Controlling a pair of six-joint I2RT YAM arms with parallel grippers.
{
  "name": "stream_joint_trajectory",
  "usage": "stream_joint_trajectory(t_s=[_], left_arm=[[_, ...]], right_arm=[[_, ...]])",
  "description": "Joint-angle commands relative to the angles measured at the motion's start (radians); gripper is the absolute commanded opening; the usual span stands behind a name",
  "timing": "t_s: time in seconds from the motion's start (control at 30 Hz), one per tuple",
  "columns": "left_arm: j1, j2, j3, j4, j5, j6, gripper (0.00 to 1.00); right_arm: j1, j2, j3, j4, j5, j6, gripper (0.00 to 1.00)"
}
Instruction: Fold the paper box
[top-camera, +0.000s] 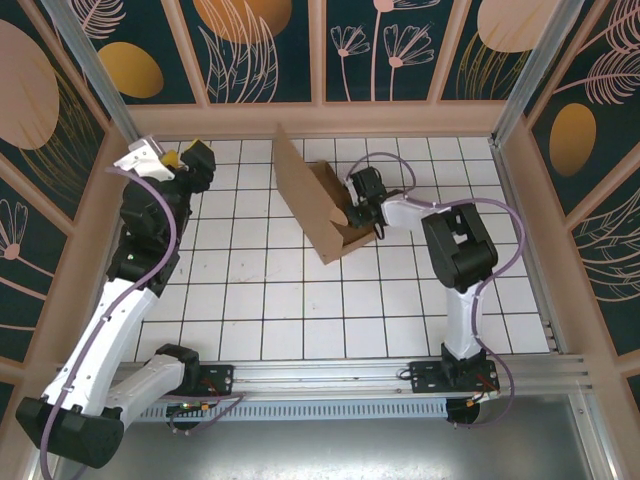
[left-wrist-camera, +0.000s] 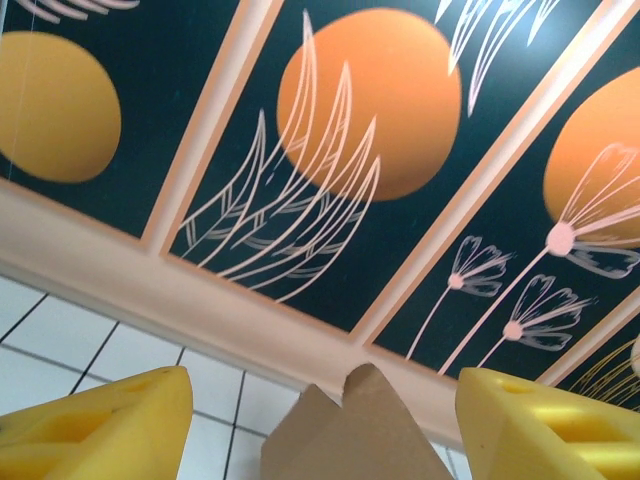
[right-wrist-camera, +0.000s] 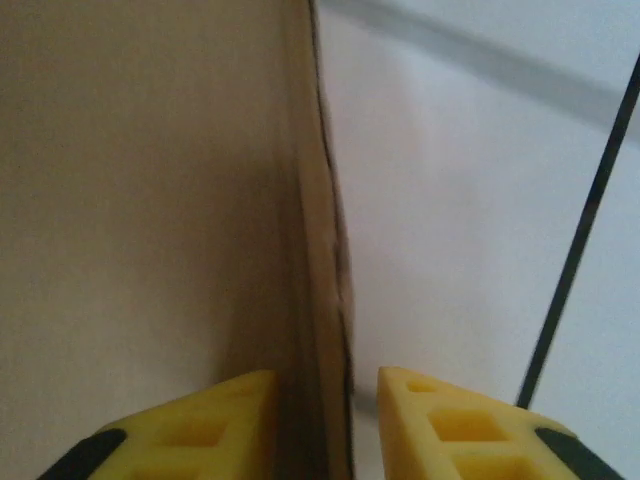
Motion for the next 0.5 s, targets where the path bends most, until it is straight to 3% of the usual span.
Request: stream_joint_trajectory(t_s=[0.0, 0.13, 0.2, 0.33, 0.4, 0.47], left_arm=[[0.001, 0.012, 0.004, -0.011, 0.024, -0.021, 0.70], [0.001, 0.021, -0.013, 0.001, 0.026, -0.025, 0.70], [0.001, 0.022, -0.014, 0.005, 0.025, -0.019, 0.70], [0.000, 0.039, -0.013, 0.016, 0.037, -0.019, 0.70], [0.000, 0.043, -0.043, 0.026, 0.040, -0.020, 0.70], [0.000, 0.043, -0.057, 0.034, 0.038, -0.020, 0.71]], right_arm=[[0.075, -0.175, -0.124, 0.005, -0.144, 0.298, 0.44], [0.190, -0.316, -0.242, 0.084, -0.268, 0.396, 0.55], [0.210, -0.374, -0.248, 0.065, -0.180, 0.347, 0.61], [0.141, -0.385, -0.211, 0.062, 0.036, 0.198, 0.63], [0.084, -0.365, -0.180, 0.120, 0.076, 0.133, 0.60], [0.065, -0.335, -0.171, 0.215, 0.030, -0.002, 0.57]])
